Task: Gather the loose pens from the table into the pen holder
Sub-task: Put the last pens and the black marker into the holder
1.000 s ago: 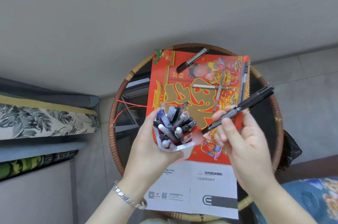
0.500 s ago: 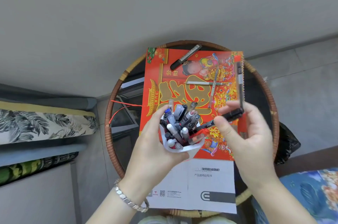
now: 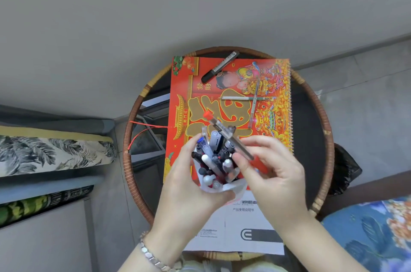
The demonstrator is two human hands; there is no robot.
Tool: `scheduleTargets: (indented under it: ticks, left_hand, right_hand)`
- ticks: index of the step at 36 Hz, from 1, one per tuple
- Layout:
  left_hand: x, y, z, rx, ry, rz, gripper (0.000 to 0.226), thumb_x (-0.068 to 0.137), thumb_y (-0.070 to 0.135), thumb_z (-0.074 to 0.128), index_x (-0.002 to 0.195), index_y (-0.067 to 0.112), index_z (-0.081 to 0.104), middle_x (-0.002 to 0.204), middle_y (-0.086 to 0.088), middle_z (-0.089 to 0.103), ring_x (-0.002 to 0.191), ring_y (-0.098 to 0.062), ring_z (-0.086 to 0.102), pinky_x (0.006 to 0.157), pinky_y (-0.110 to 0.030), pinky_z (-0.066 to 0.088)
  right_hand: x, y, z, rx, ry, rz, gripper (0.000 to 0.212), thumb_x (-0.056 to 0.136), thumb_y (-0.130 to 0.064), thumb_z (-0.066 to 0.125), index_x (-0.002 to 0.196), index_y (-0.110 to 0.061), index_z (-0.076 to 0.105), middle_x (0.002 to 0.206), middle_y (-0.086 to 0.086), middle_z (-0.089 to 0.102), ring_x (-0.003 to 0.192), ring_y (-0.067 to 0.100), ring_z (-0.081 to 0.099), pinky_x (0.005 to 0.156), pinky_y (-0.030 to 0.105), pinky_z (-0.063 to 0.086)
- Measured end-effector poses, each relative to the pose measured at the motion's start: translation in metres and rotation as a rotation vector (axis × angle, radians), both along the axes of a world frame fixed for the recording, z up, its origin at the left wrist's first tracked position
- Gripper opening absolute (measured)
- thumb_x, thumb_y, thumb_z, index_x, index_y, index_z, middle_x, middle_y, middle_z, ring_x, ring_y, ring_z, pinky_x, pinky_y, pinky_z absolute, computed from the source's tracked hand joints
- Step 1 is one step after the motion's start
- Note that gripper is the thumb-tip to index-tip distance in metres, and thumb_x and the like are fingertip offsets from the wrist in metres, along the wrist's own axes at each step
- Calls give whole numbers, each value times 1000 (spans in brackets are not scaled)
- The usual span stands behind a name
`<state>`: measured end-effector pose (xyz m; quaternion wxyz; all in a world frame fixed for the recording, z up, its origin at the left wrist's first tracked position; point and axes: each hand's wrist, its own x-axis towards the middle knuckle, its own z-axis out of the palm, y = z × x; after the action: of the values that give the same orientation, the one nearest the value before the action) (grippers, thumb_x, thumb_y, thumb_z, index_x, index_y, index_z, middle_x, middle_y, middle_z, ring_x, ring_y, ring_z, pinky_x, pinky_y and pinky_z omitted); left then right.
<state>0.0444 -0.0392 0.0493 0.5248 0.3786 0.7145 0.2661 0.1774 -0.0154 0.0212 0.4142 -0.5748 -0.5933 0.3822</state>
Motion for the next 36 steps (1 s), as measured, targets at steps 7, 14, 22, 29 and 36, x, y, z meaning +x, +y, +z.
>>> scheduleTargets:
  ticks: [7, 14, 22, 29, 36]
  left_hand:
    - [-11, 4, -15, -25, 23, 10, 89, 50, 18, 87, 110, 60, 37, 96, 42, 57, 89, 33, 46, 68, 3, 42]
    - [-26, 19, -27, -18, 129, -19, 96, 56, 7, 83, 129, 44, 34, 118, 16, 56, 100, 2, 54, 83, -23, 48]
    - [-27, 20, -24, 12, 93, -49, 92, 52, 18, 83, 124, 50, 35, 117, 22, 56, 104, 6, 55, 81, -21, 51]
    - [-14, 16, -16, 84, 46, -116, 81, 50, 26, 85, 109, 56, 38, 107, 29, 56, 95, 23, 51, 71, 6, 38]
    - [-21, 15, -29, 145, 181, -246, 89, 57, 25, 87, 125, 53, 36, 125, 23, 53, 115, -3, 55, 97, -28, 48]
  right_hand:
    - [22, 4, 9, -276, -123, 77, 33, 80, -58, 35, 94, -44, 62, 87, -11, 55, 85, 2, 56, 69, 11, 41]
    - [68, 21, 27, -255, -251, 199, 13, 82, -24, 69, 89, -34, 69, 88, -18, 62, 78, -2, 59, 66, 3, 39]
    - [69, 35, 35, -299, -457, 384, 8, 77, -28, 74, 80, -36, 76, 91, -20, 63, 87, -3, 59, 73, 8, 41]
    - [38, 38, 28, -188, -390, 300, 13, 68, -14, 82, 79, -19, 77, 74, -18, 63, 83, 1, 59, 66, 4, 43]
    - [18, 23, 5, -44, -272, 118, 30, 93, -23, 46, 111, -11, 67, 109, -6, 61, 106, -3, 53, 96, 4, 34]
